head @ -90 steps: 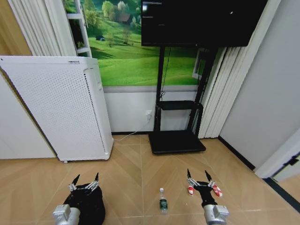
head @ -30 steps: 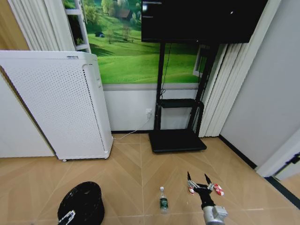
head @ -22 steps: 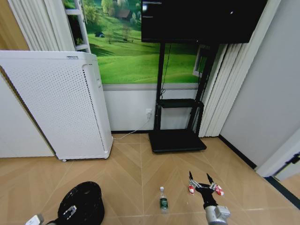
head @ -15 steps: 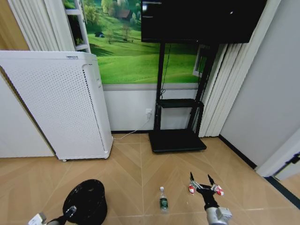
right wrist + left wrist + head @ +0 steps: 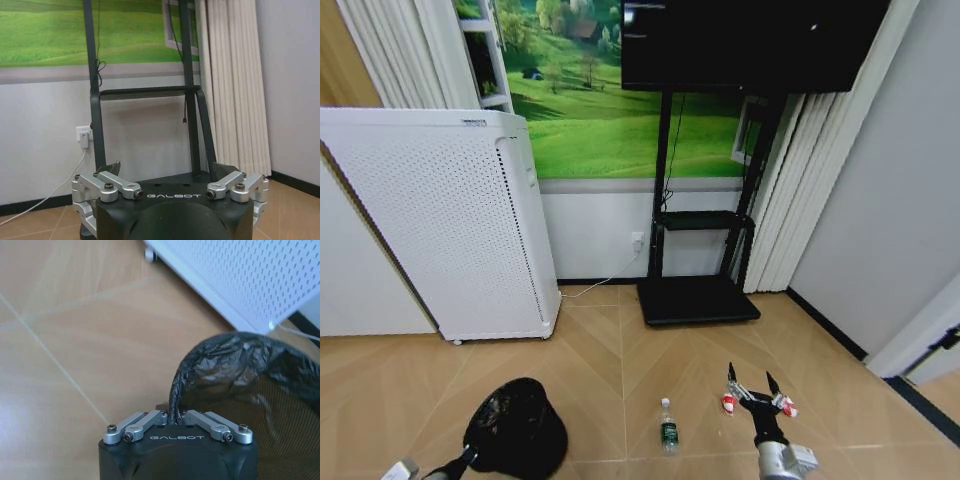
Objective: Pick up the trash bin and place the garbage on the floor into it.
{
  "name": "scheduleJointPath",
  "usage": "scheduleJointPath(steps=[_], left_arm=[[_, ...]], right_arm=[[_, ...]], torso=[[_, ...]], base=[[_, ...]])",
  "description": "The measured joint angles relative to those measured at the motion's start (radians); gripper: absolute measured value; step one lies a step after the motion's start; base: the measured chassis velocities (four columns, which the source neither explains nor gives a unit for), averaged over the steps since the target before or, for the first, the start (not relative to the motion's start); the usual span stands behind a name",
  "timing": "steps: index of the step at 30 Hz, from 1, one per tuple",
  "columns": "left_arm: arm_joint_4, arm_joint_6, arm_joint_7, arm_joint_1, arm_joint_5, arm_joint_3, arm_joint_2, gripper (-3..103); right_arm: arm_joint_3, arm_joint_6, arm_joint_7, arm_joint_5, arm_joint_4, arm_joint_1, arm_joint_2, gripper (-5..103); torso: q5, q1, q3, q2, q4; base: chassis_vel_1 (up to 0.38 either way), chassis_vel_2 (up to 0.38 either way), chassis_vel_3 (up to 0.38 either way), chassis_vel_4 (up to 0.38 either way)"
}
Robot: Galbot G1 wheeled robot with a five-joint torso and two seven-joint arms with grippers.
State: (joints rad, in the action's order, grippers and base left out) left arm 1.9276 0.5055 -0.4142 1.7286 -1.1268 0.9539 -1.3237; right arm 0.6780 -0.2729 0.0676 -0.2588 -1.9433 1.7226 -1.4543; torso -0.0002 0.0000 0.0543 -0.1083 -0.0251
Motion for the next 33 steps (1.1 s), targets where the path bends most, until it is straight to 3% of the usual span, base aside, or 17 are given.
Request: scheduleJointPath(steps=[1, 4, 5, 7, 9, 23, 33], left_arm=[[0.0, 0.0, 0.0, 0.0, 0.0, 0.0, 0.0, 3], [0.016, -0.104, 0.107, 0.024, 0.206, -0.005, 0.0, 3], [0.016, -0.104, 0.107, 0.024, 0.206, -0.005, 0.0, 3], [0.032, -0.152, 0.166, 0.04, 0.322, -0.006, 0.0, 3], [0.042, -0.167, 0.176, 0.043, 0.354, -0.006, -0.001, 3], [0.085, -0.174, 0.174, 0.052, 0.35, -0.008, 0.001, 3], [0.1, -0.173, 0.174, 0.061, 0.342, -0.007, -0.004, 3]], right_arm=[[0.0, 0.0, 0.0, 0.0, 0.0, 0.0, 0.0, 100], [-0.001, 0.013, -0.019, 0.044, -0.005, 0.005, 0.001, 100], [-0.001, 0.013, -0.019, 0.044, -0.005, 0.005, 0.001, 100], [-0.006, 0.028, -0.025, 0.063, -0.011, 0.008, 0.001, 100], [-0.008, 0.031, -0.026, 0.074, -0.013, 0.008, 0.001, 100], [-0.002, 0.042, -0.017, 0.076, -0.014, 0.019, 0.007, 100], [-0.016, 0.042, 0.0, 0.088, 0.005, 0.011, 0.012, 100]], torso=[[0.0, 0.0, 0.0, 0.0, 0.0], [0.0002, 0.0, 0.0, 0.0, 0.0001], [0.0002, 0.0, 0.0, 0.0, 0.0001], [0.0002, 0.0, 0.0, 0.0, 0.0001], [0.0002, 0.0, 0.0, 0.0, 0.0002], [0.0002, 0.0, 0.0, 0.0, 0.0], [-0.0003, 0.0, 0.0, 0.0, 0.0]], base=[[0.0, 0.0, 0.0, 0.0], [0.0, 0.0, 0.0, 0.0], [0.0, 0.0, 0.0, 0.0], [0.0, 0.0, 0.0, 0.0], [0.0, 0.0, 0.0, 0.0], [0.012, 0.021, -0.021, -0.019], [0.173, 0.165, -0.174, -0.176]])
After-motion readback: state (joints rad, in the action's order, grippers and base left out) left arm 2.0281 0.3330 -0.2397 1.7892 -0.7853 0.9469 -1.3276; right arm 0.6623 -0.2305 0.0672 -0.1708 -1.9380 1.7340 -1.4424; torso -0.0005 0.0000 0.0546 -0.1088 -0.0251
